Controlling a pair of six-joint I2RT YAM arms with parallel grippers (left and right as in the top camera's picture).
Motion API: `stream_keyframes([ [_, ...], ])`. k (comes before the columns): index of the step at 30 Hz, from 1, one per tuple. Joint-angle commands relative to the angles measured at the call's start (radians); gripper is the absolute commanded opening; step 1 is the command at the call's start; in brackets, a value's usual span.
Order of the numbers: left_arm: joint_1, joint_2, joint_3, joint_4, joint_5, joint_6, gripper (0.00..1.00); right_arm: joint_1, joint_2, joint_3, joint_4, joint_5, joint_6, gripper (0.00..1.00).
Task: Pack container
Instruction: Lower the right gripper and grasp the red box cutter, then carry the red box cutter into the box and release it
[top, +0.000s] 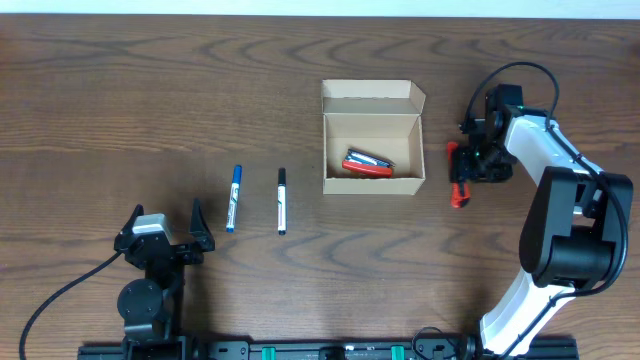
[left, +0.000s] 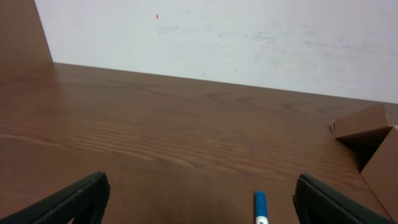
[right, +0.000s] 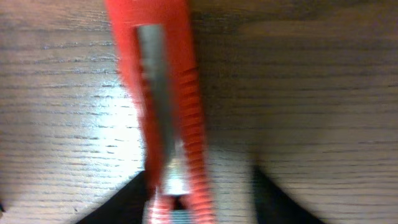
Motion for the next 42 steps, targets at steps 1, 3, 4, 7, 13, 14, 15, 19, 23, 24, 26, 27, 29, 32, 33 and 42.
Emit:
stream_keyframes([
  [1, 0.000, -0.006, -0.018, -0.041, -0.019, 0.000, 0.95, 0.015, -0.004, -0.012, 0.003, -0.002, 0.011, 0.31],
  [3, 0.000, -0.006, -0.017, -0.041, -0.019, 0.000, 0.95, 0.021, -0.004, -0.012, 0.003, -0.002, 0.010, 0.29],
  [4, 0.000, -0.006, -0.018, -0.041, -0.019, 0.000, 0.95, 0.023, -0.004, -0.012, 0.003, -0.002, 0.010, 0.25],
  [7, 0.000, -0.006, -0.018, -0.041, -0.019, 0.000, 0.95, 0.027, -0.004, -0.012, 0.003, -0.001, 0.011, 0.01],
  [13, 0.000, -0.006, -0.018, -0.041, -0.019, 0.000, 0.95, 0.030, -0.004, -0.012, 0.006, 0.002, 0.018, 0.01],
  [14, 0.000, -0.006, -0.018, -0.041, -0.019, 0.000, 0.95, 0.031, -0.004, -0.012, 0.006, 0.002, 0.018, 0.01],
  [15, 0.000, -0.006, -0.018, -0.041, -0.019, 0.000, 0.95, 0.032, -0.004, -0.012, 0.007, 0.002, 0.018, 0.01],
  [19, 0.000, -0.006, -0.018, -0.041, -0.019, 0.000, 0.95, 0.047, -0.005, -0.006, 0.009, -0.006, 0.018, 0.01],
  [23, 0.000, -0.006, -0.017, -0.041, -0.019, 0.000, 0.95, 0.061, -0.005, 0.031, -0.015, -0.035, 0.017, 0.01],
  [24, 0.000, -0.006, -0.018, -0.041, -0.019, 0.000, 0.95, 0.064, -0.005, 0.051, -0.029, -0.046, 0.010, 0.01],
  [26, 0.000, -0.006, -0.018, -0.041, -0.019, 0.000, 0.95, 0.072, -0.005, 0.102, -0.064, -0.059, -0.002, 0.01],
  [27, 0.000, -0.006, -0.017, -0.041, -0.019, 0.000, 0.95, 0.076, -0.005, 0.132, -0.085, -0.058, -0.008, 0.01],
  [29, 0.000, -0.006, -0.018, -0.041, -0.019, 0.000, 0.95, 0.088, -0.006, 0.215, -0.142, -0.058, -0.017, 0.01],
  [32, 0.000, -0.006, -0.018, -0.041, -0.019, 0.000, 0.95, 0.101, -0.006, 0.347, -0.227, -0.058, -0.030, 0.01],
  [33, 0.000, -0.006, -0.018, -0.041, -0.019, 0.000, 0.95, 0.106, -0.006, 0.401, -0.262, -0.059, -0.036, 0.01],
  [42, 0.000, -0.006, -0.018, -0.041, -0.019, 0.000, 0.95, 0.204, -0.007, 0.766, -0.518, -0.122, -0.153, 0.01],
])
